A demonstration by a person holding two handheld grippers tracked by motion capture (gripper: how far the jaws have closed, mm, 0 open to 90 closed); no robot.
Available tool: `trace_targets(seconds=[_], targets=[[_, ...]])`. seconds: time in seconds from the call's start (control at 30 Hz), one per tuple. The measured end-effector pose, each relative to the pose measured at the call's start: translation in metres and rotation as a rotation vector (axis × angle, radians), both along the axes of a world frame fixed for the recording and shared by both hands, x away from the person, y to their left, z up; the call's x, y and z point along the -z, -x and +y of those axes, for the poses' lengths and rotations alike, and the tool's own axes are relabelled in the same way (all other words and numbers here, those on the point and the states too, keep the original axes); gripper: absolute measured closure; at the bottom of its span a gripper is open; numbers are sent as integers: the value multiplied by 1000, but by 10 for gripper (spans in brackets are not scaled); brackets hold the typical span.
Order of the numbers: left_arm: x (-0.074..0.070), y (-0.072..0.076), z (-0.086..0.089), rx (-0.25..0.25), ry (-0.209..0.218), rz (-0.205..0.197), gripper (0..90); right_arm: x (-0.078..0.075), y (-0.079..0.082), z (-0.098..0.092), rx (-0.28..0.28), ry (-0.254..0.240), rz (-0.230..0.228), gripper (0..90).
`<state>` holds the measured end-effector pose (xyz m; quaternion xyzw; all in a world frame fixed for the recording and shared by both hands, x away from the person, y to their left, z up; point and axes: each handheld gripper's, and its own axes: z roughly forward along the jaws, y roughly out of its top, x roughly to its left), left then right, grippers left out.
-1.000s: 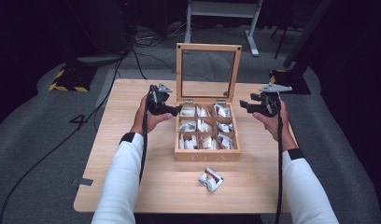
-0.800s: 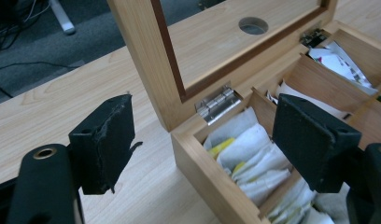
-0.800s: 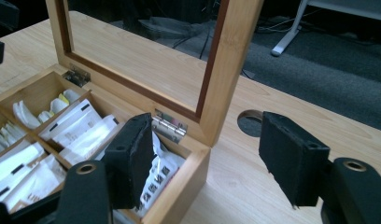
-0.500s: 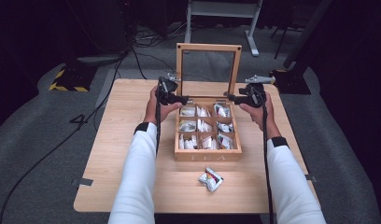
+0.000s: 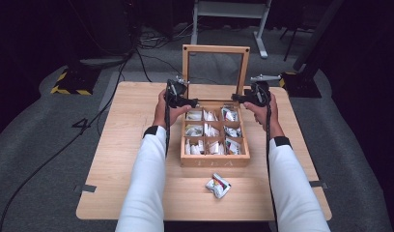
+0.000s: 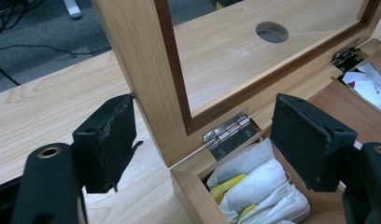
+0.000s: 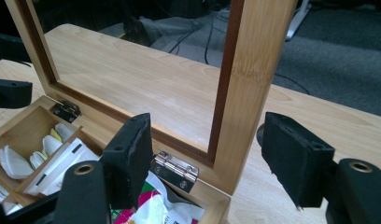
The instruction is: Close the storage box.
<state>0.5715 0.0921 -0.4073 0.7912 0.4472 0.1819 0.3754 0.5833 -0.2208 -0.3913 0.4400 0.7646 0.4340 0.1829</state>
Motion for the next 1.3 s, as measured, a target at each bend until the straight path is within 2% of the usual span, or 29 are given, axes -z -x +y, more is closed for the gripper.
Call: trace_targets(seconds=[0.13, 0.17, 0.33, 0.47, 0.5, 0.6, 0.67, 0.73, 0.8, 0.93, 1.03, 1.1, 1.3], targets=[[3, -3, 0, 6, -6, 10, 236, -2, -3, 4, 3, -6, 8, 320], [4, -3, -1, 8, 6, 17, 238, -1, -4, 4, 7, -3, 7, 321], [7, -6, 0, 13, 14, 21, 235, 6, -8, 5, 9, 7, 37, 334], [6, -8, 3, 14, 64, 38, 268, 10, -11, 6, 5, 8, 41, 333], [6, -9, 3, 20, 58, 33, 268, 10, -12, 6, 3, 1, 41, 330], [5, -13, 5, 23, 76, 32, 280, 12, -14, 5, -4, -20, 40, 335], [3, -14, 4, 3, 117, 36, 301, 12, -14, 4, 1, -65, 39, 324], [1, -14, 2, -7, 91, 32, 305, 12, -15, 3, -3, -76, 31, 329], [0, -14, 2, -5, 77, 28, 320, 11, -15, 3, -13, -58, 25, 341], [-1, -11, 6, -13, 109, 30, 366, 8, -13, 3, -16, -36, 20, 353], [-3, -9, 7, -16, 96, 22, 406, 5, -11, 3, -11, -31, 12, 375], [-5, -7, 9, -10, 94, 19, 436, 0, -9, 1, -15, -36, -9, 399], [-14, 2, 14, -10, 132, -26, 478, -12, -1, -5, -30, -38, -28, 433]])
